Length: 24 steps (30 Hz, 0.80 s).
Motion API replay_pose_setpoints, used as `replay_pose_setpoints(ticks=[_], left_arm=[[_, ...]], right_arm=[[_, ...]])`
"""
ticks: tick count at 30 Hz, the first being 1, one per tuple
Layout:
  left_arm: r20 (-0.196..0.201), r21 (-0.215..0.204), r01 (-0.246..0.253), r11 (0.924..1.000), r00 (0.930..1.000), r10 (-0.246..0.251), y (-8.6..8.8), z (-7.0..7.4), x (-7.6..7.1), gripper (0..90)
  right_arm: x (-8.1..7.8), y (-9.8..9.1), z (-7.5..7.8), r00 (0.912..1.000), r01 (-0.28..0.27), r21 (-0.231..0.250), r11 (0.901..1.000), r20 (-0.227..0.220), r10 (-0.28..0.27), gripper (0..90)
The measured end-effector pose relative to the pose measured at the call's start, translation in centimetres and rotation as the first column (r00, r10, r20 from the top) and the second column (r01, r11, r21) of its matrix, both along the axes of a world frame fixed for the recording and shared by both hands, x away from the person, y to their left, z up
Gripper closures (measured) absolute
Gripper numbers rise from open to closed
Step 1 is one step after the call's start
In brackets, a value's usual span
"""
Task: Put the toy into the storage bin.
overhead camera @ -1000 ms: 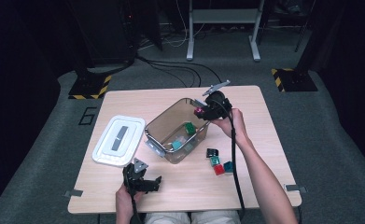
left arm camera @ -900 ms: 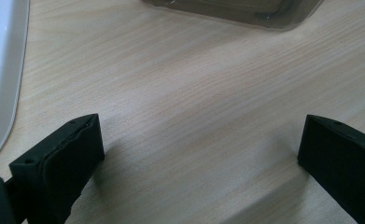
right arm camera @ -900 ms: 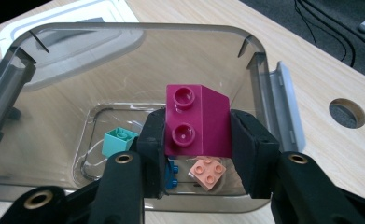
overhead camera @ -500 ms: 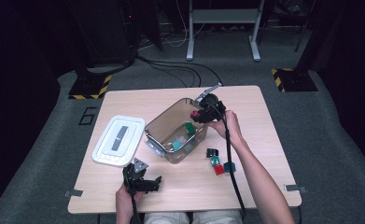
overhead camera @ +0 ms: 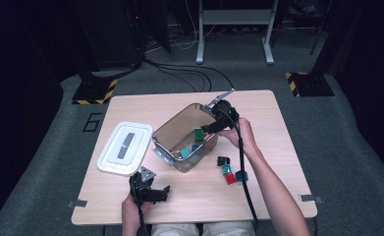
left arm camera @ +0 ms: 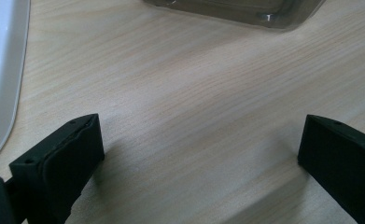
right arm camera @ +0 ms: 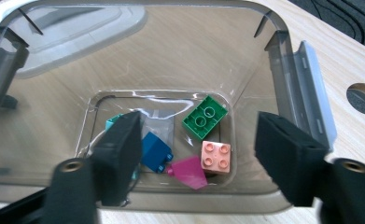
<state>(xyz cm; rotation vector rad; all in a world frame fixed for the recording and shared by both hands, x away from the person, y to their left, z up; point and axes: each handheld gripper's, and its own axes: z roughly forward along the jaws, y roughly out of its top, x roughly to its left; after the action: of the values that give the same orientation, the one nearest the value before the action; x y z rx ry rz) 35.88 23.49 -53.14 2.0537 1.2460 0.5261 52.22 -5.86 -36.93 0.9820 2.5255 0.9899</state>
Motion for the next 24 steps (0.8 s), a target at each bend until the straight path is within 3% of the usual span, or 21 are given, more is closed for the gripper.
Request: replay_pose_setpoints(ticks=[5, 13, 24], left_arm=[[0.000, 0.000, 0.000, 1.0000, 1.0000, 0.000, 0.0, 0.0, 0.0, 0.0], [0.000, 0.000, 0.001, 1.0000, 1.0000, -0.001, 0.0, 0.0, 0.0, 0.0], [0.000, 0.000, 0.000, 1.0000, 1.0000, 0.000, 0.0, 0.0, 0.0, 0.0]], right_arm=[[-0.8, -1.3, 0.3, 0.9997, 0.004, 0.019, 0.9998, 0.024, -0.004, 15.2], [-2.3, -3.4, 0.7, 0.9979, 0.024, 0.051, 0.9984, 0.058, -0.027, 11.6], [-4.3, -6.1, -0.7, 0.9971, 0.044, 0.047, 0.9979, 0.060, -0.046, 9.2]])
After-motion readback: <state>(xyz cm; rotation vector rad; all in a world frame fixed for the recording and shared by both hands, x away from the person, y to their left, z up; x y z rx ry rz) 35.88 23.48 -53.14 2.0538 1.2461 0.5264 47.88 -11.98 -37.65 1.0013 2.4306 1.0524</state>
